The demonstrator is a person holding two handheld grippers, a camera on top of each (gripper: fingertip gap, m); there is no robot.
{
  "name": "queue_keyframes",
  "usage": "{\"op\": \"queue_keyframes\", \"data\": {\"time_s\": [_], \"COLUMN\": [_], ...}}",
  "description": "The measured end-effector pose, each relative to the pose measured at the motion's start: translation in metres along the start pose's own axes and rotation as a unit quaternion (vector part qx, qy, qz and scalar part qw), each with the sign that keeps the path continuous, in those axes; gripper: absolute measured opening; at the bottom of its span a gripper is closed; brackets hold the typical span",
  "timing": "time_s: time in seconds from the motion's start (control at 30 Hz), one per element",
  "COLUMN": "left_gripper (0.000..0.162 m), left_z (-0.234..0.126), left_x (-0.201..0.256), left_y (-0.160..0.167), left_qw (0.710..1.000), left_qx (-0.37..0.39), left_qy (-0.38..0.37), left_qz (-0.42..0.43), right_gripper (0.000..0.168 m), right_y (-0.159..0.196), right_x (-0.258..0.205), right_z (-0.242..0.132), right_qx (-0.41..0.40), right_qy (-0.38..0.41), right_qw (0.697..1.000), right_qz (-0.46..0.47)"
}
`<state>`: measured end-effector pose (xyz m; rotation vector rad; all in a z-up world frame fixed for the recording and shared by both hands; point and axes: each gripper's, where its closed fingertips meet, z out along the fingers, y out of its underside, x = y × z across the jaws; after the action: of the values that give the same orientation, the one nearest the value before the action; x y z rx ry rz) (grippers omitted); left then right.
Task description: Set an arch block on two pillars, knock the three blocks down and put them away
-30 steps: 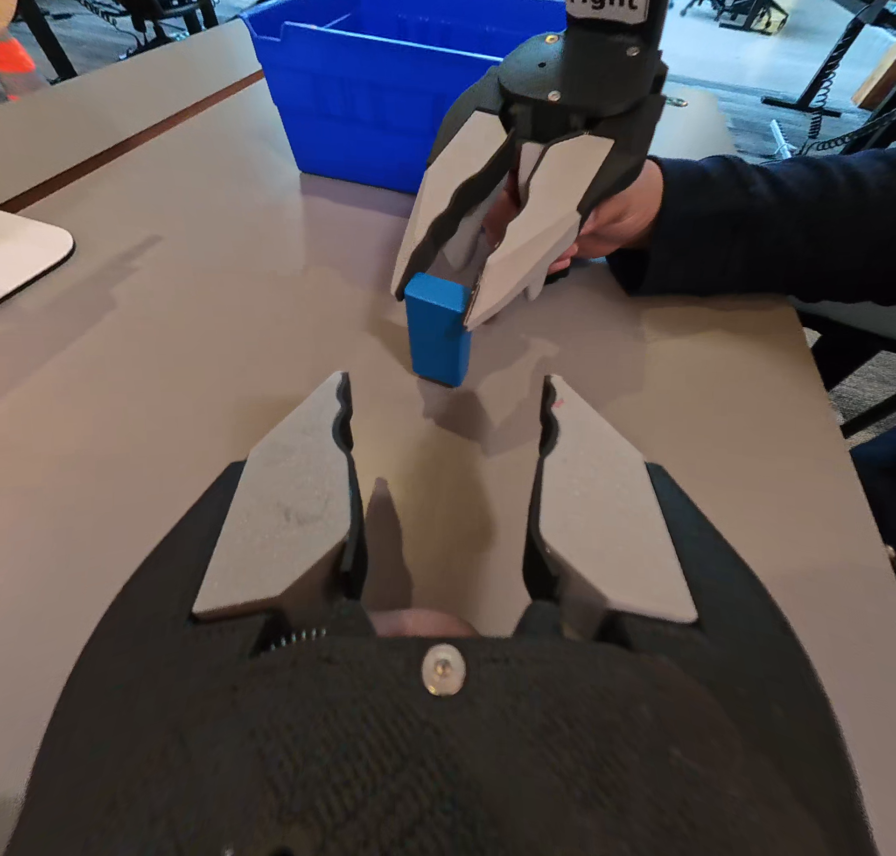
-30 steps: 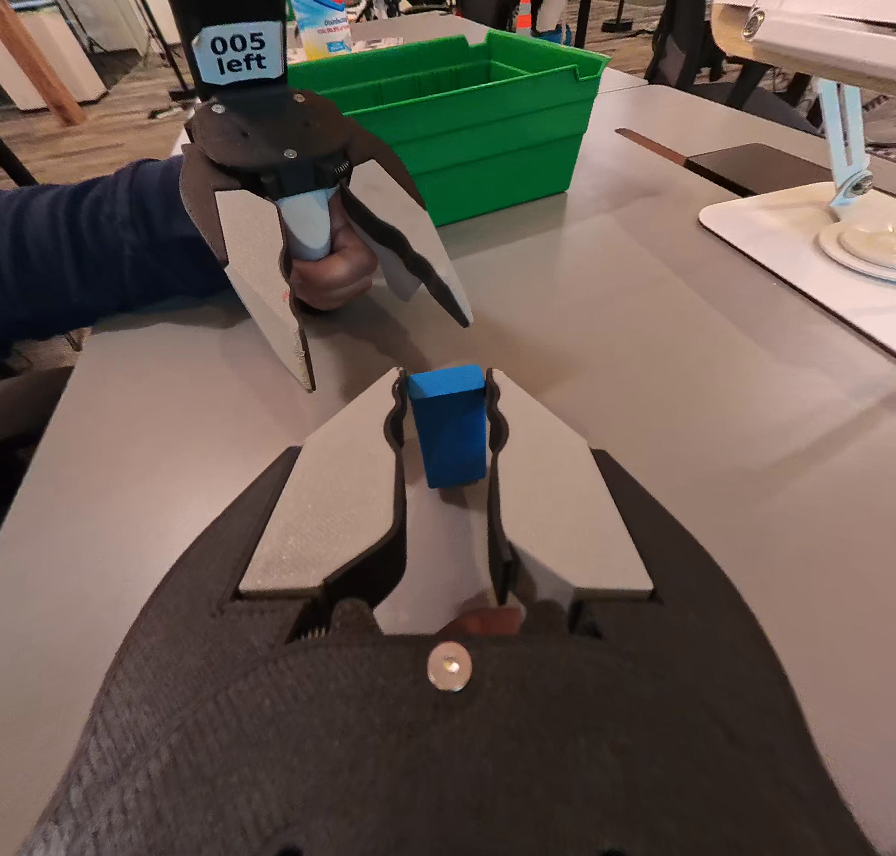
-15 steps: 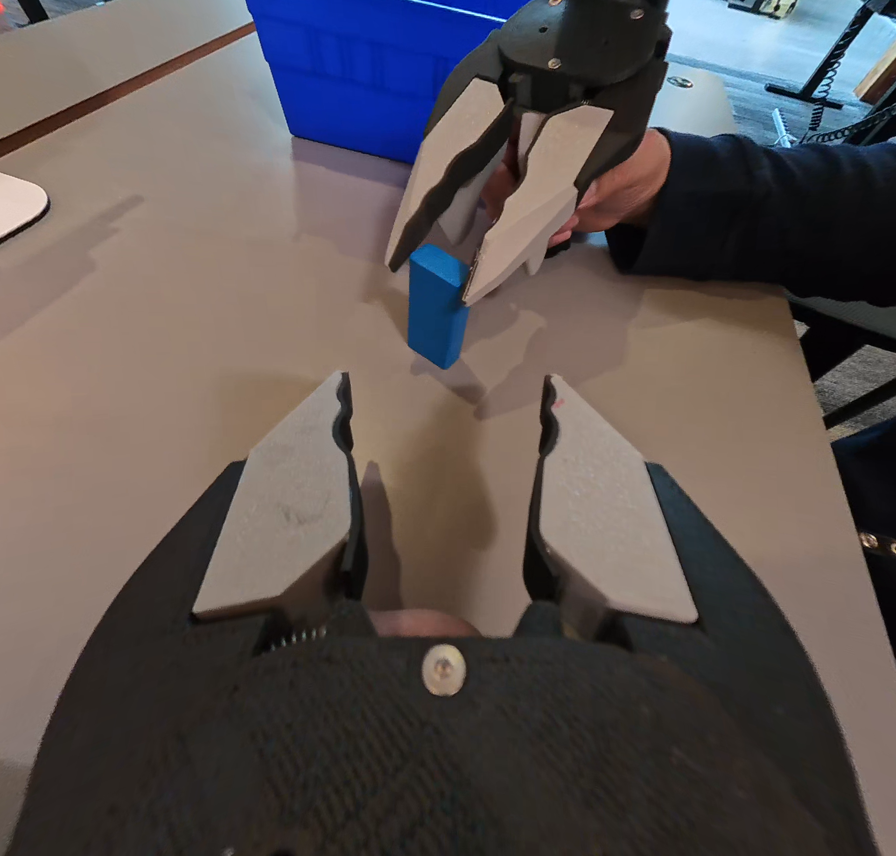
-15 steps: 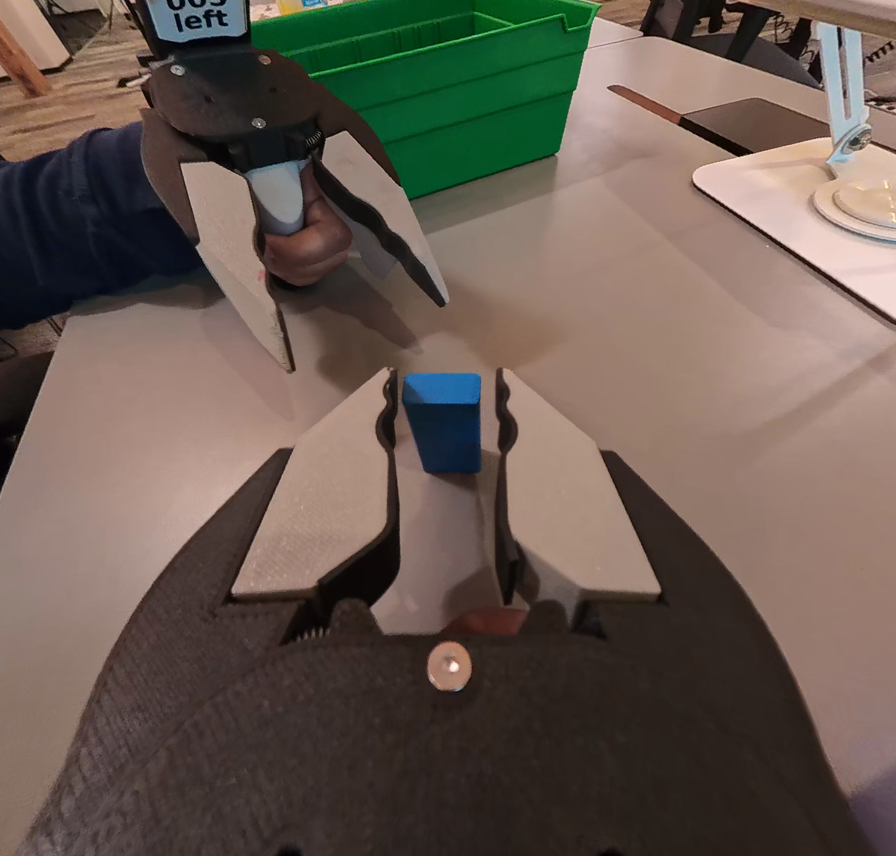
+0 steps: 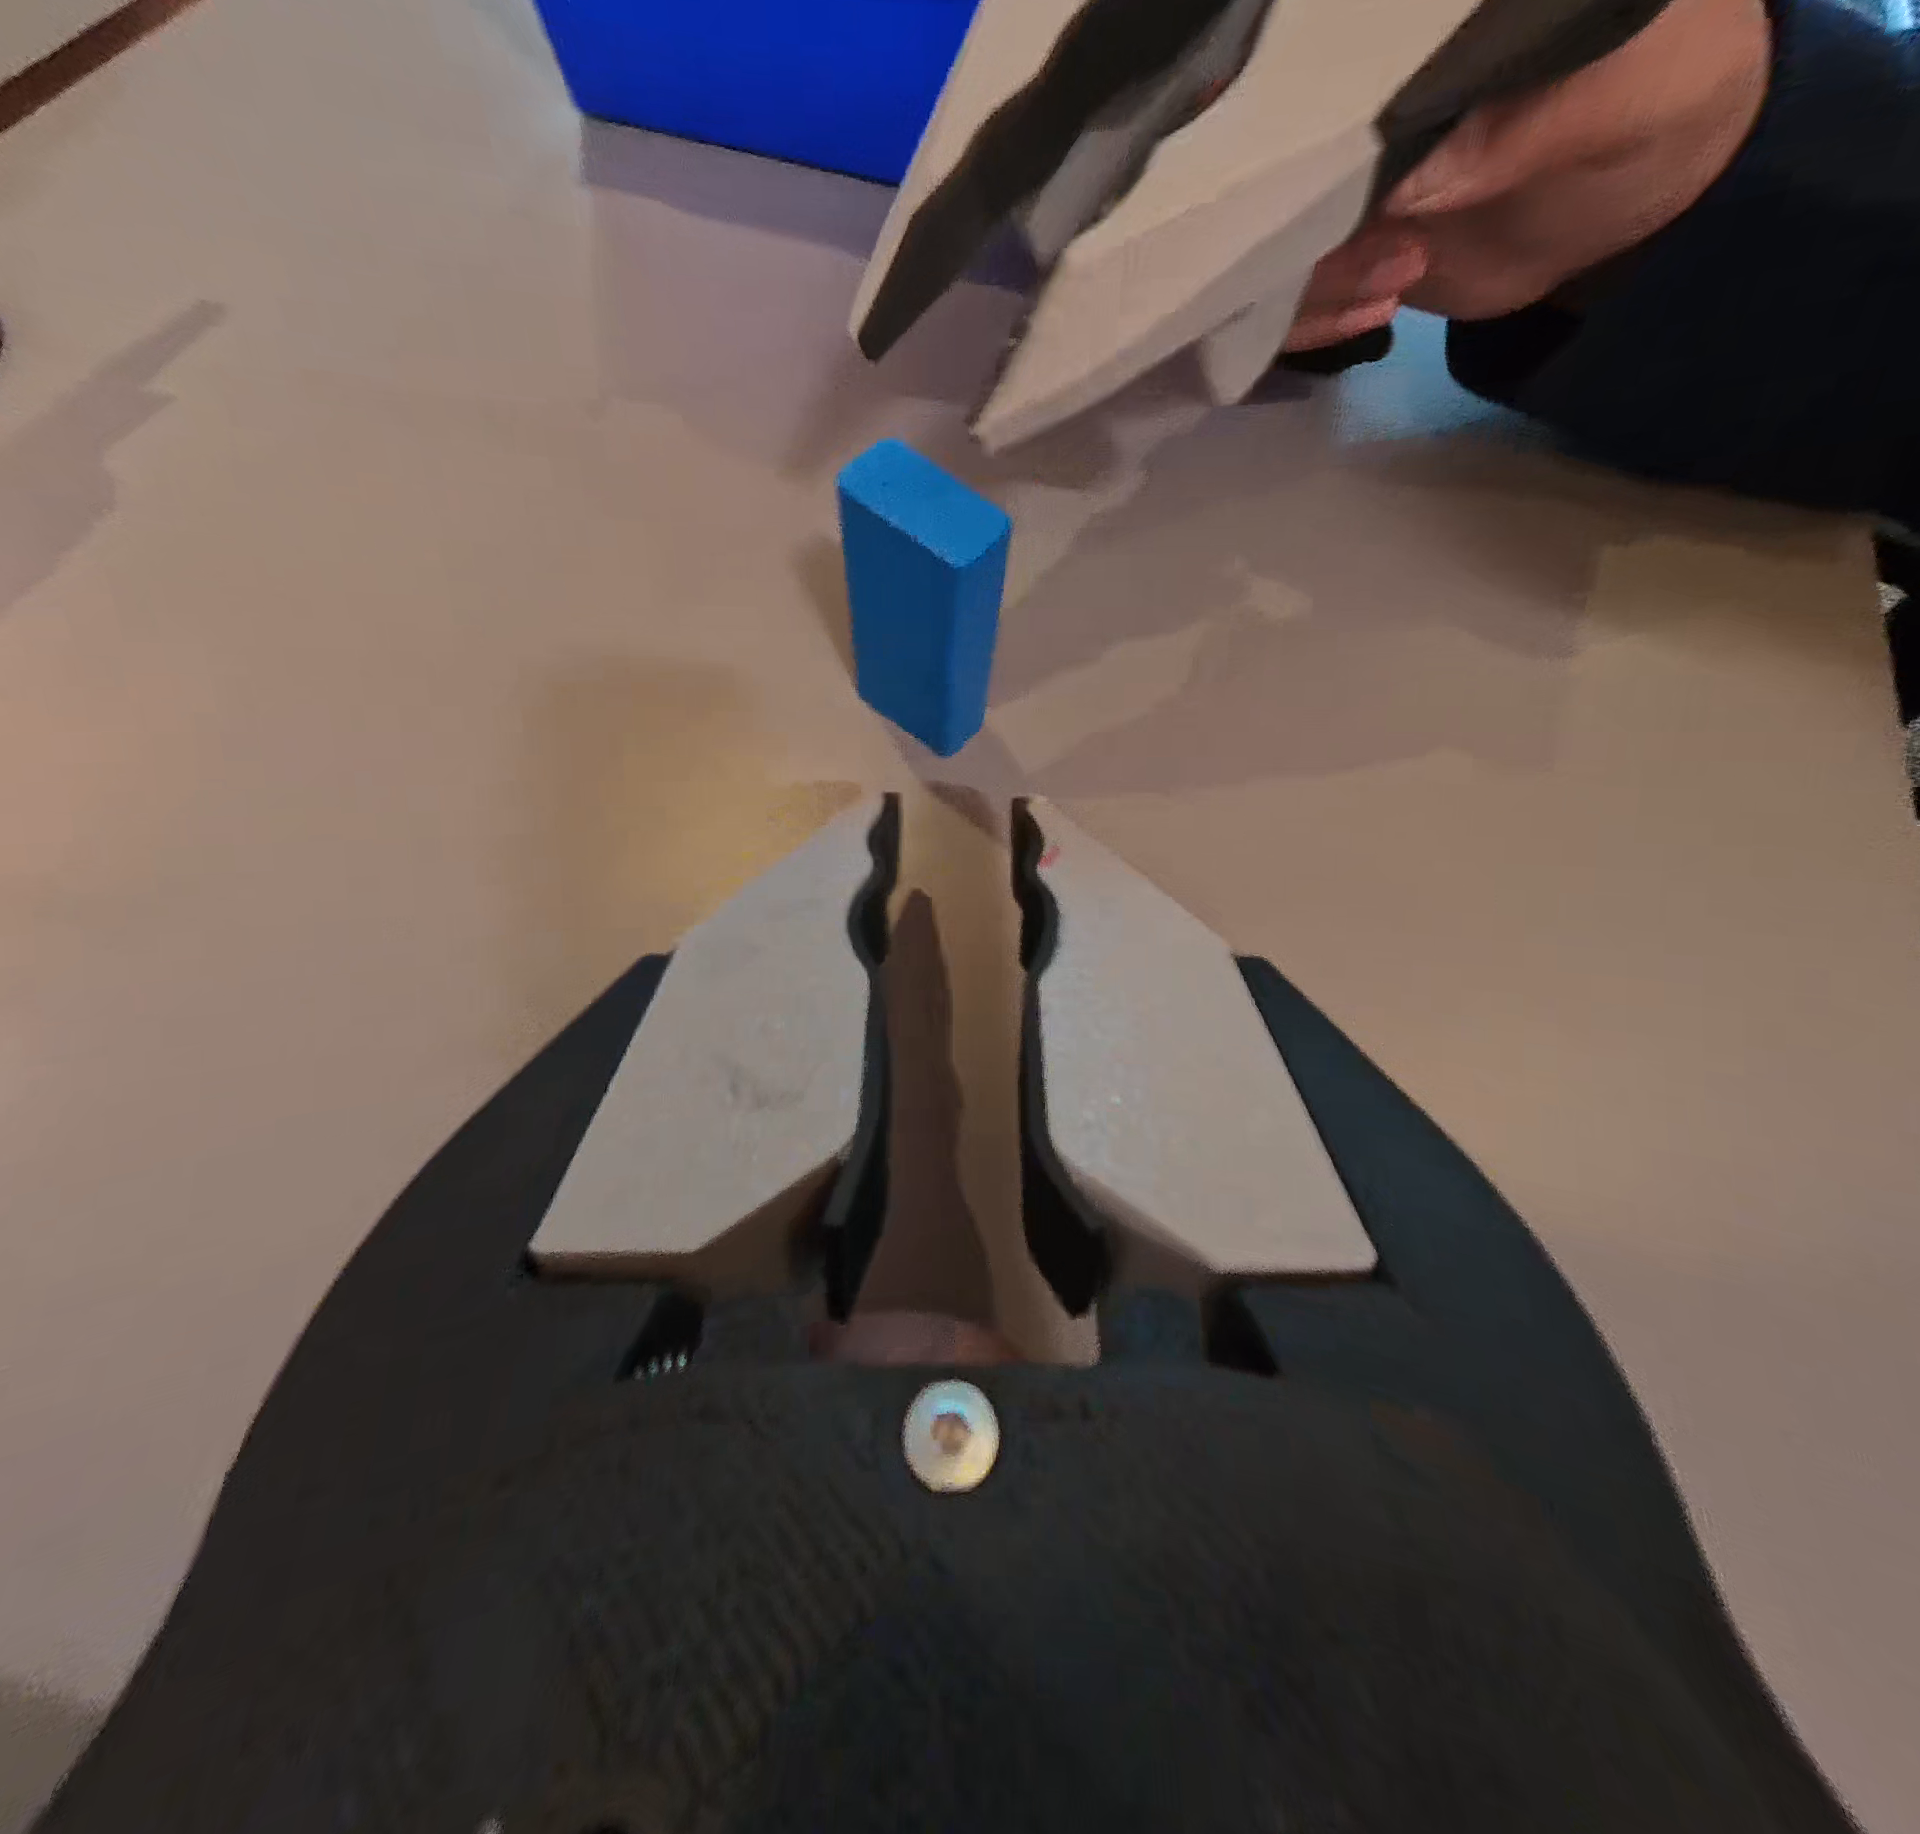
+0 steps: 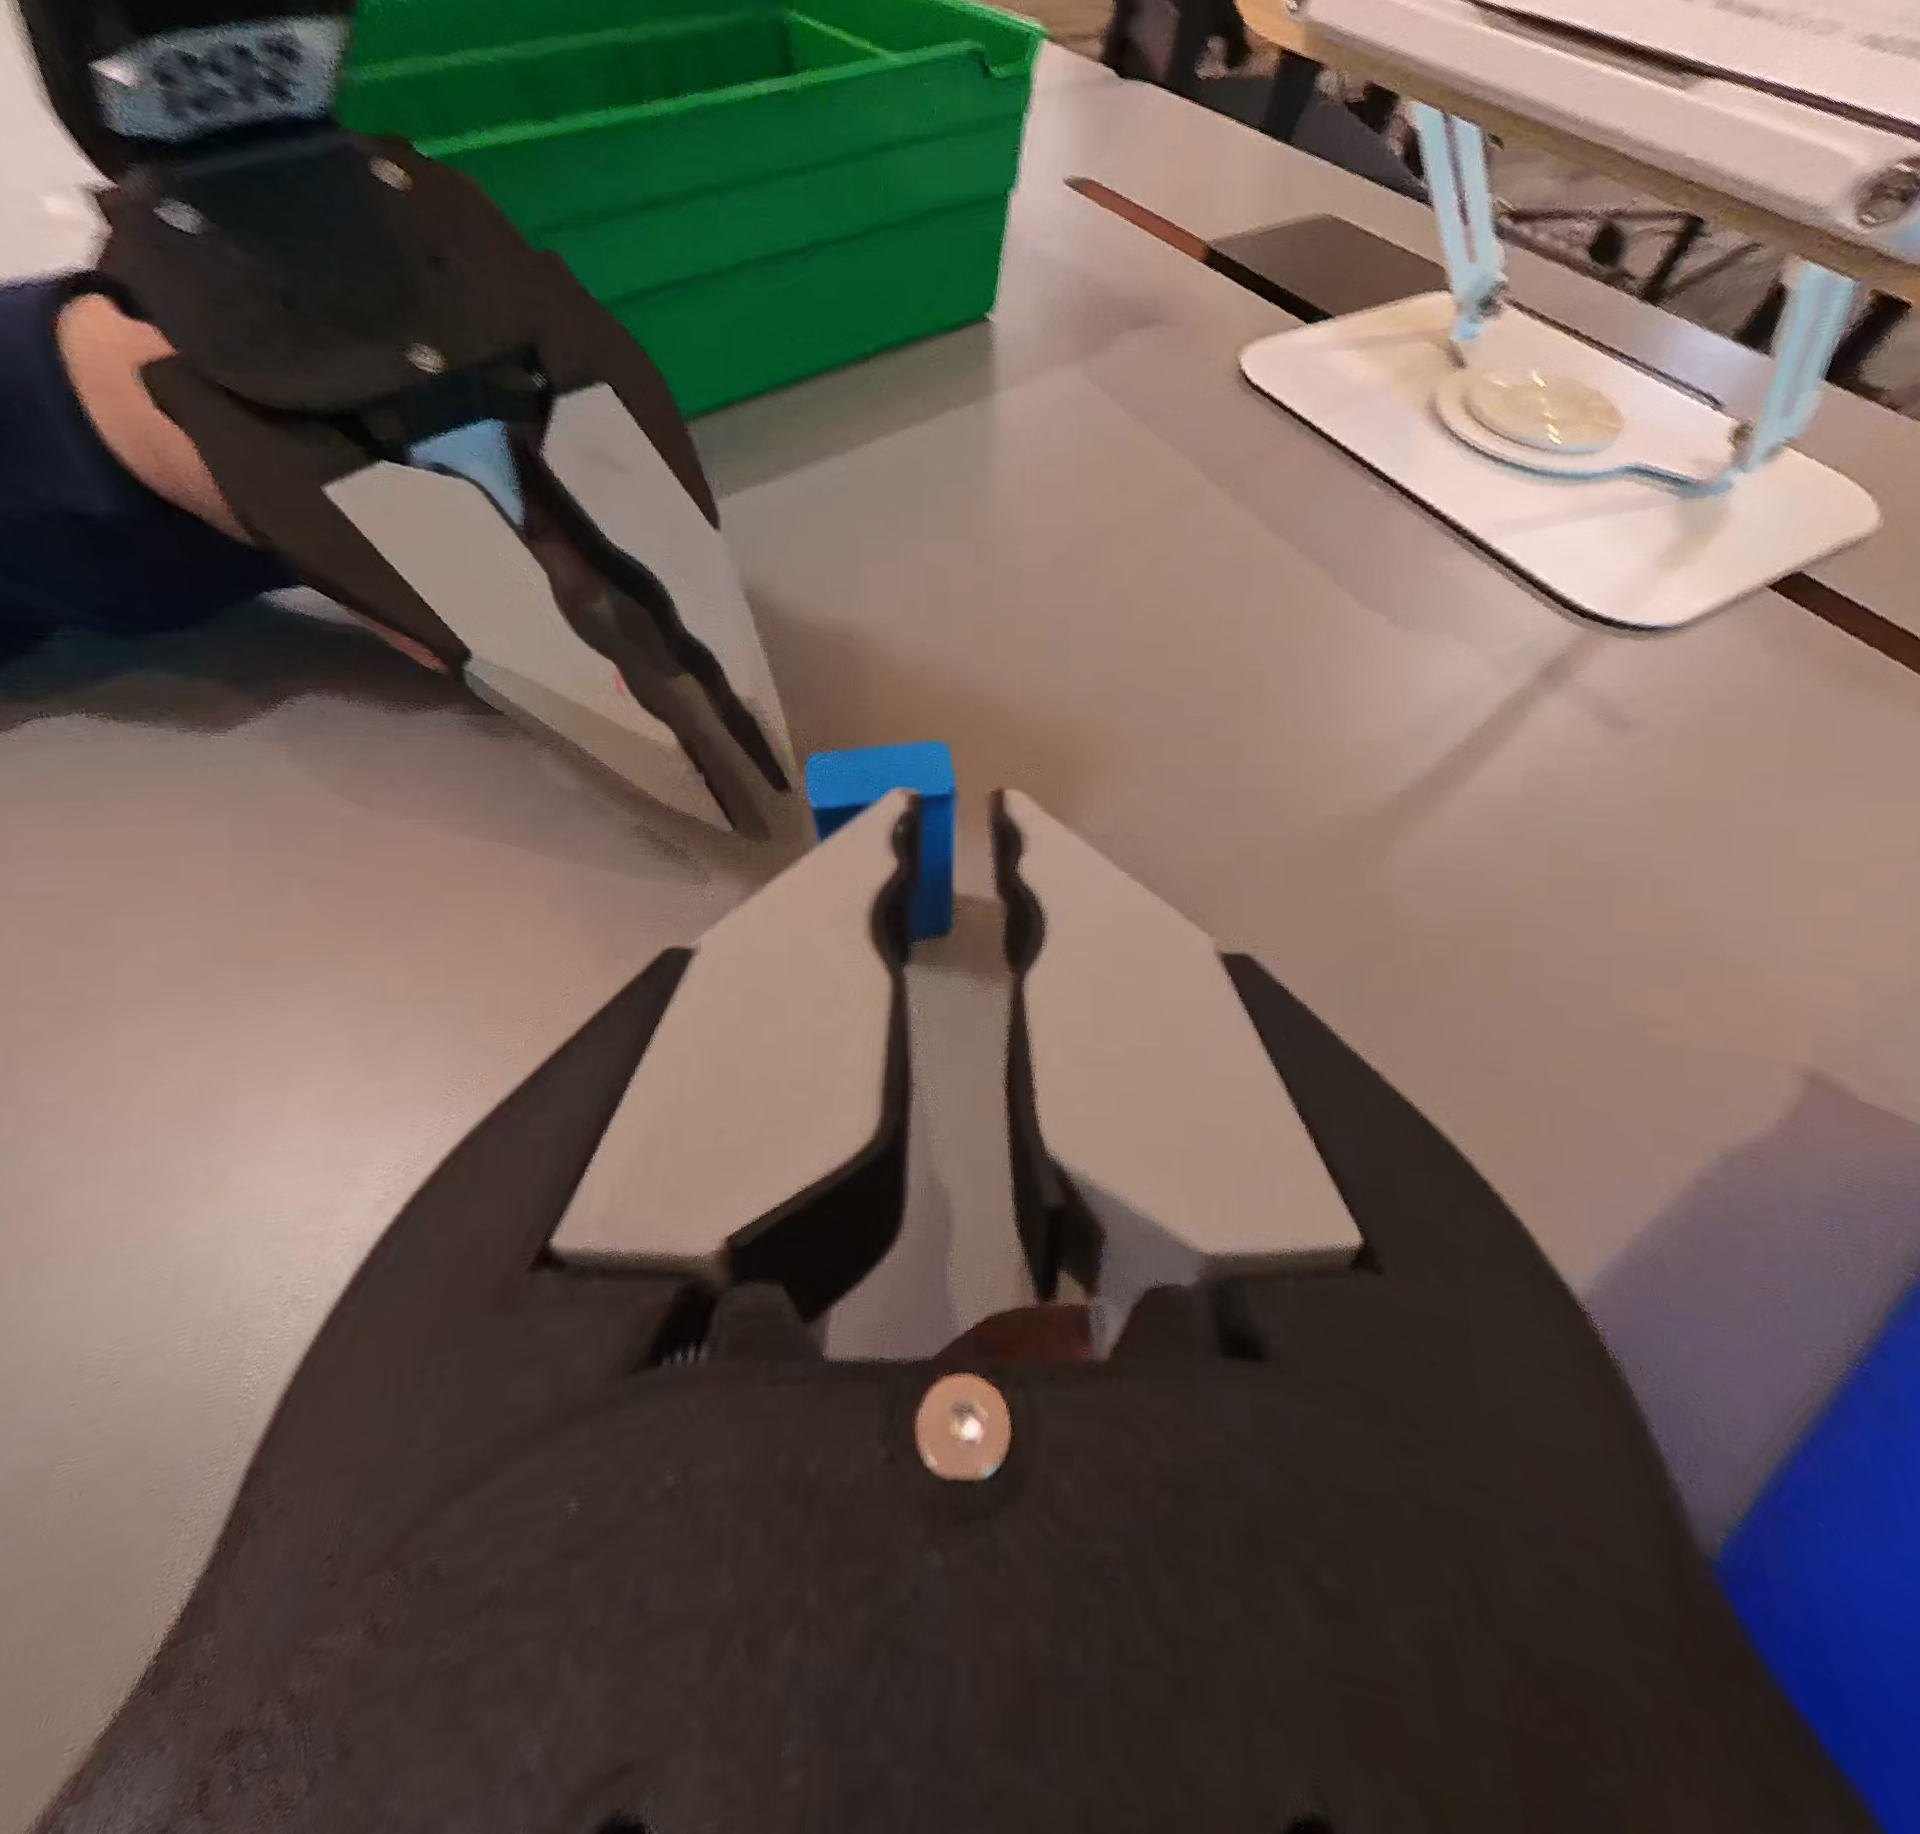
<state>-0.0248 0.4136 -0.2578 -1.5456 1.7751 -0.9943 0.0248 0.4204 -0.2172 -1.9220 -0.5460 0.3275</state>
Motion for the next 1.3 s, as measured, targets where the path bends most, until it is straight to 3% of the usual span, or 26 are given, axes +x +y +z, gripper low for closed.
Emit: {"op": "queue_keyframes", "data": {"time_s": [0.03, 0.13, 0.33, 0.43, 0.57, 0.7, 1.03, 1.17, 1.3], "left_gripper": [0.012, 0.005, 0.016, 0.016, 0.019, 0.022, 0.024, 0.024, 0.025], "left_z": [0.002, 0.01, 0.013, 0.006, -0.001, -0.007, -0.006, -0.007, -0.006], "left_x": [-0.001, -0.011, -0.015, -0.022, -0.034, -0.039, -0.036, -0.035, -0.034], "left_y": [-0.001, 0.0, 0.007, 0.011, 0.015, 0.019, 0.023, 0.023, 0.024], "left_qw": [1.0, 0.999, 0.997, 0.996, 0.993, 0.992, 0.993, 0.993, 0.993], "left_qx": [0.0, -0.019, -0.042, -0.04, -0.038, -0.04, -0.052, -0.052, -0.057], "left_qy": [-0.008, -0.041, -0.06, -0.074, -0.088, -0.095, -0.094, -0.09, -0.088], "left_qz": [0.0, -0.012, -0.019, -0.038, -0.065, -0.07, -0.058, -0.06, -0.056], "right_gripper": [0.0, 0.0, 0.001, 0.013, 0.037, 0.054, 0.052, 0.047, 0.049], "right_y": [0.004, 0.019, 0.04, 0.03, 0.006, 0.008, 0.022, 0.024, 0.023], "right_x": [0.002, 0.002, 0.005, 0.011, -0.007, -0.01, -0.007, -0.028, -0.026], "right_z": [-0.001, 0.004, 0.015, 0.009, 0.002, 0.006, 0.018, 0.015, 0.022], "right_qx": [-0.012, -0.048, -0.107, -0.083, -0.01, -0.009, -0.052, -0.041, -0.05], "right_qy": [0.014, 0.023, 0.037, 0.058, 0.0, -0.011, 0.113, 0.075, 0.087], "right_qw": [1.0, 0.998, 0.993, 0.995, 0.999, 0.998, 0.989, 0.993, 0.992], "right_qz": [-0.005, -0.013, -0.019, -0.016, 0.032, 0.063, 0.084, 0.087, 0.079]}}
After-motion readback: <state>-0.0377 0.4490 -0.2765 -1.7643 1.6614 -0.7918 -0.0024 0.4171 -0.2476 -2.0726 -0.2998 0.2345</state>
